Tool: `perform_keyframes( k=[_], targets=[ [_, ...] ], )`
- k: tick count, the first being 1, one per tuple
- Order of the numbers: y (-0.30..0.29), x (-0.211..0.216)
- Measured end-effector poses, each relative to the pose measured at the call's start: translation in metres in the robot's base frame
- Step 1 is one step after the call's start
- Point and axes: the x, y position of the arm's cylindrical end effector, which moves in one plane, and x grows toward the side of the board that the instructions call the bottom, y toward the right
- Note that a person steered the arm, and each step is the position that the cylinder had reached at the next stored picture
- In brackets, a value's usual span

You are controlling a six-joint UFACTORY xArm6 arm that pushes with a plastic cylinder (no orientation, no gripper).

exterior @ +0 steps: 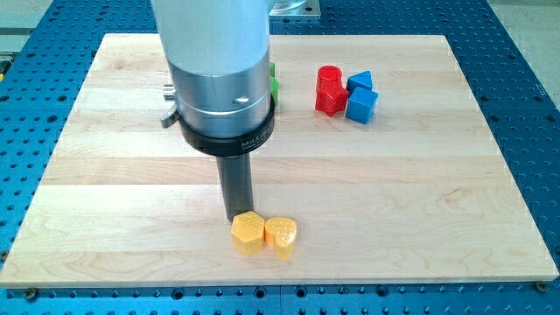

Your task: Nudge the green star

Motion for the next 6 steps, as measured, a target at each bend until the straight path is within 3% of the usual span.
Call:
perform_keyframes(
  k=[1, 3, 5, 6],
  targets=[
    [0.006, -0.034],
    [-0.008, -0.148],
    [-0.008, -0.185],
    [-0.008, -0.231]
  ],
)
